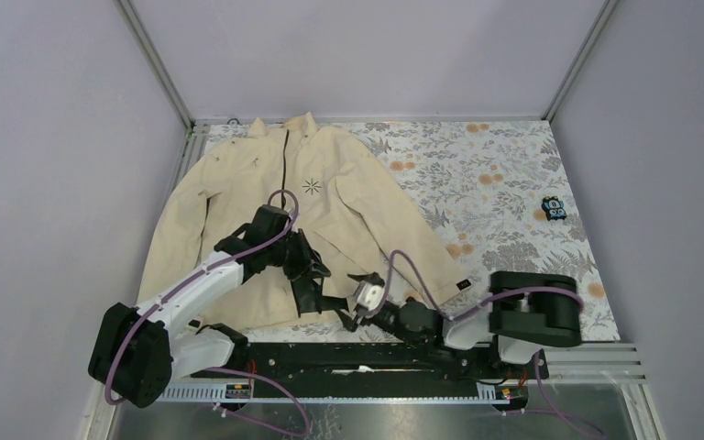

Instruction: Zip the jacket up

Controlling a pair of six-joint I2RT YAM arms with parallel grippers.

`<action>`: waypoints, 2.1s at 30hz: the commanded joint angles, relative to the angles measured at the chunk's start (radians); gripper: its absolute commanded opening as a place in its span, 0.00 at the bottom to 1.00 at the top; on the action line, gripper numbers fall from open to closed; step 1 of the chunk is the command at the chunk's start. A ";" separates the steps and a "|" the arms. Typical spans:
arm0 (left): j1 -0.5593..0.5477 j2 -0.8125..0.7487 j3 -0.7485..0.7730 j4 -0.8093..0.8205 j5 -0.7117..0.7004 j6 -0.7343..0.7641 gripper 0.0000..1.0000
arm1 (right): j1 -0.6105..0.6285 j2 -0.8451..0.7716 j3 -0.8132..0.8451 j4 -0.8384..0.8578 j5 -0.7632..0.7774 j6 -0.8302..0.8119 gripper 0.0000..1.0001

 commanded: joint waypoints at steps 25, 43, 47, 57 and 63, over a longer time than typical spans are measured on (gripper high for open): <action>-0.004 -0.150 -0.032 -0.038 -0.072 -0.380 0.00 | -0.195 -0.304 0.363 -0.976 -0.172 1.189 0.49; -0.004 -0.164 -0.039 -0.037 -0.050 -0.358 0.00 | -0.196 -0.233 0.354 -0.832 -0.159 1.194 0.39; -0.004 -0.165 -0.031 -0.038 -0.061 -0.322 0.00 | -0.210 -0.240 0.297 -0.700 -0.216 1.154 0.25; -0.004 -0.167 -0.020 0.005 -0.103 -0.148 0.00 | -0.370 -0.109 0.172 -0.255 -0.633 1.202 0.00; -0.005 -0.155 -0.007 -0.017 -0.149 -0.027 0.46 | -0.475 0.218 0.259 0.211 -0.986 1.491 0.00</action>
